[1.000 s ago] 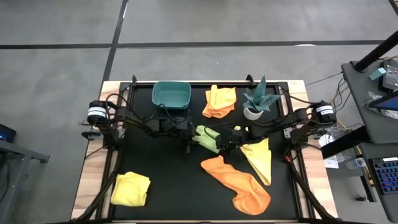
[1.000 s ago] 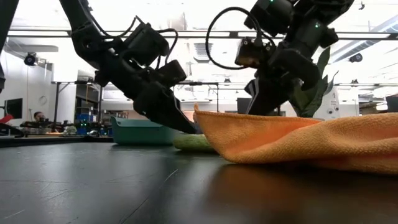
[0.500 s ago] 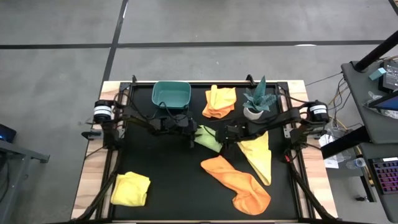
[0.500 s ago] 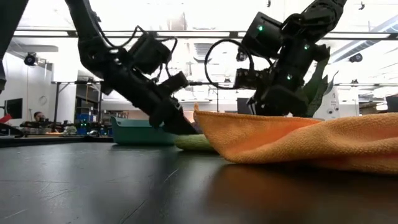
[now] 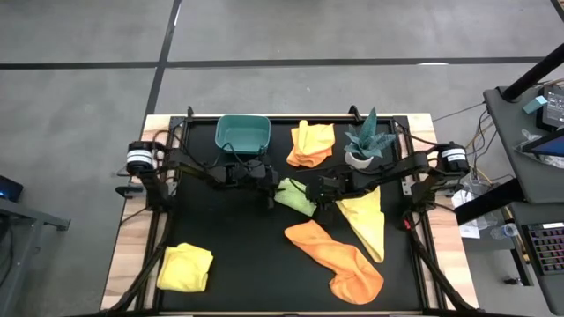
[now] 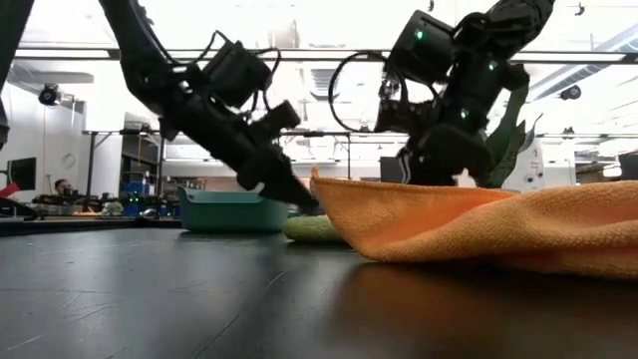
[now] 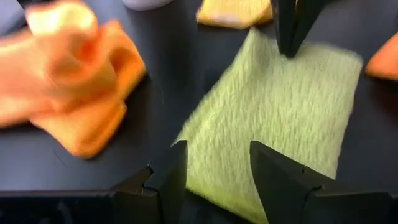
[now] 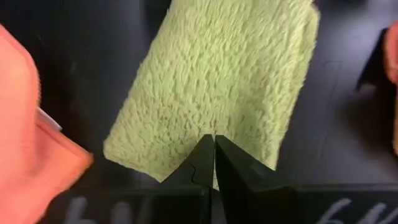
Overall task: Fold microfiber towels
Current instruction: Fold the green microfiber cloth, then put the green microfiber cloth into the blue bin
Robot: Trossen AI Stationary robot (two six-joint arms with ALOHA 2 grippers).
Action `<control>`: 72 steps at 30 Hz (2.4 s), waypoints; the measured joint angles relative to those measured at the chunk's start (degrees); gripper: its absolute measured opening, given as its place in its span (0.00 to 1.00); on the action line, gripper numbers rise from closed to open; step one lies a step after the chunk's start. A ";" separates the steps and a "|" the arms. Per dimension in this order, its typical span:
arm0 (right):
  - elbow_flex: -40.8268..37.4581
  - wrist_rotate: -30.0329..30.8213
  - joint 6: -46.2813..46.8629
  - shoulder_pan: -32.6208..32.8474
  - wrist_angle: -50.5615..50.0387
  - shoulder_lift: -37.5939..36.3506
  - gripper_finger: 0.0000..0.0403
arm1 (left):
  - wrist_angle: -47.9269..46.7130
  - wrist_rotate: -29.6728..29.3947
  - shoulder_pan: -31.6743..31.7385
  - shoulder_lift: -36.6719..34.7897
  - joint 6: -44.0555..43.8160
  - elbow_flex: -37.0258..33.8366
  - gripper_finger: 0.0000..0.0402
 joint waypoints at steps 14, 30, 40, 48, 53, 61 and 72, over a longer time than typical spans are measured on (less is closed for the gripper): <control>11.24 0.05 7.45 2.03 -5.45 -0.30 0.28 | -4.41 -2.65 -3.07 -18.16 2.41 -6.43 0.40; 25.82 0.66 11.22 2.43 -17.60 14.75 0.54 | -4.48 -3.06 -3.41 -35.43 7.12 -12.87 0.40; 30.95 3.14 14.48 2.40 -24.28 22.36 0.54 | -4.35 -3.73 -3.41 -45.45 8.57 -16.72 0.40; 31.59 3.28 14.26 2.19 -24.54 23.95 0.40 | -6.58 -3.92 -3.41 -51.27 8.71 -17.48 0.40; 31.46 3.83 11.92 2.12 -24.21 23.48 0.14 | -8.92 -4.32 -3.41 -53.91 8.69 -17.52 0.40; 34.80 3.27 7.62 2.14 -26.82 21.99 0.06 | -13.12 -7.55 -3.41 -57.82 8.56 -17.70 0.40; 51.75 7.25 -8.05 -2.80 -29.47 21.06 0.06 | -13.94 -8.44 -3.41 -63.72 8.56 -19.41 0.40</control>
